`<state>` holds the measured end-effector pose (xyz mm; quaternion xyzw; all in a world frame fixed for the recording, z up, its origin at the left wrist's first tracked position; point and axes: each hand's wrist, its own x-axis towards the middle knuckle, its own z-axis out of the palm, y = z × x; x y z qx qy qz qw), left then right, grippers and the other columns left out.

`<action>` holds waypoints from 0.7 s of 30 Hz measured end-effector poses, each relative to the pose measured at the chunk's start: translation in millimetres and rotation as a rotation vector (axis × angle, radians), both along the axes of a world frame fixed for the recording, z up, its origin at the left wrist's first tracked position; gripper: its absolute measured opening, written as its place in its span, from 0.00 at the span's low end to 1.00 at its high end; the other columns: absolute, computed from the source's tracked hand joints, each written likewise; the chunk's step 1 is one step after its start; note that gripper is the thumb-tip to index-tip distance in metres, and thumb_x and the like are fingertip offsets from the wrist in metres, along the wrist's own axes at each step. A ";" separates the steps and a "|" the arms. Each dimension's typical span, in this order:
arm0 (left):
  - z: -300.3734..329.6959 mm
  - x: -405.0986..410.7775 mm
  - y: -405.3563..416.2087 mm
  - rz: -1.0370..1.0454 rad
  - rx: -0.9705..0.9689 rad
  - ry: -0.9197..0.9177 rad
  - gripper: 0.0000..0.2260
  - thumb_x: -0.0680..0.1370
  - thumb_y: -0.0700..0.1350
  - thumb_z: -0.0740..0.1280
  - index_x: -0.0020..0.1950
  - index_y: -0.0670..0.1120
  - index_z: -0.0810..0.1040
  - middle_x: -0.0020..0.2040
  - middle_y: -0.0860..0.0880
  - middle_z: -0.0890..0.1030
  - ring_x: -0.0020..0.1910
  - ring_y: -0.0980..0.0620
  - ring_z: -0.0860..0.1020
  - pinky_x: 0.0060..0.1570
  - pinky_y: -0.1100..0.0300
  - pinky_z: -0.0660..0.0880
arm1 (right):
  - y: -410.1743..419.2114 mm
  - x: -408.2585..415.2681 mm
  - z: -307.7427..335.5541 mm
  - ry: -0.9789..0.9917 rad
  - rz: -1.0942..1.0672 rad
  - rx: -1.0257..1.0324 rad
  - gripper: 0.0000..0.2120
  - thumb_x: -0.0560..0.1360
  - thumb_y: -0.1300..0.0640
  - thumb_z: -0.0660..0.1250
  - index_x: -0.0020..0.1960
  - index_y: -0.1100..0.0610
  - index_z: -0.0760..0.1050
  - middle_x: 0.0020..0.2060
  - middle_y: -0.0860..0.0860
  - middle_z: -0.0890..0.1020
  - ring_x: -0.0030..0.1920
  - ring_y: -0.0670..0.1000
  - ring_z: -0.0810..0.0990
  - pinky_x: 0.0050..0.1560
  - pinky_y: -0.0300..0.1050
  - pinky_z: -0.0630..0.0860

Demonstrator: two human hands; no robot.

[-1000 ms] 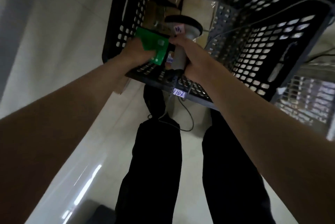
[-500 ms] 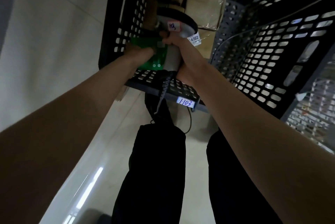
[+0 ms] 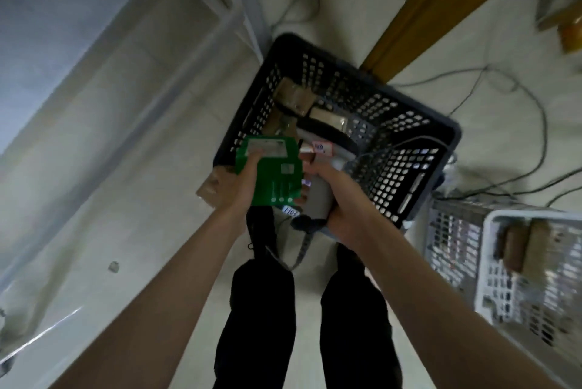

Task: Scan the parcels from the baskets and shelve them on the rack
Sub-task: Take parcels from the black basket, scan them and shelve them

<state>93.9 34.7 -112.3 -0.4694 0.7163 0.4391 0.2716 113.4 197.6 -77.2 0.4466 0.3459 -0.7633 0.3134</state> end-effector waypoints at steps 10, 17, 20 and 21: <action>208.8 34.9 46.3 0.239 0.255 0.143 0.28 0.73 0.58 0.75 0.65 0.45 0.71 0.54 0.44 0.82 0.49 0.47 0.83 0.44 0.54 0.81 | 73.2 46.6 205.5 0.228 0.225 0.071 0.09 0.79 0.65 0.67 0.53 0.55 0.84 0.53 0.58 0.86 0.55 0.60 0.84 0.61 0.62 0.79; 367.6 32.4 48.2 0.041 0.370 0.301 0.26 0.75 0.53 0.73 0.69 0.45 0.71 0.58 0.44 0.82 0.54 0.46 0.81 0.44 0.53 0.77 | 106.7 31.8 354.1 0.535 0.254 0.124 0.11 0.78 0.66 0.68 0.55 0.55 0.84 0.56 0.59 0.85 0.56 0.60 0.84 0.62 0.59 0.78; 436.1 33.5 40.6 0.000 0.350 0.428 0.27 0.74 0.52 0.74 0.69 0.47 0.68 0.56 0.48 0.81 0.53 0.50 0.80 0.39 0.59 0.77 | 106.9 22.8 414.1 0.622 0.278 0.129 0.12 0.78 0.65 0.68 0.58 0.55 0.83 0.55 0.58 0.84 0.55 0.59 0.84 0.61 0.62 0.79; 457.7 34.5 36.1 -0.011 0.338 0.474 0.27 0.74 0.52 0.74 0.69 0.48 0.68 0.56 0.48 0.81 0.52 0.50 0.81 0.39 0.60 0.77 | 105.1 20.2 433.8 0.660 0.288 0.135 0.11 0.78 0.65 0.68 0.57 0.55 0.84 0.54 0.57 0.85 0.54 0.57 0.84 0.59 0.59 0.81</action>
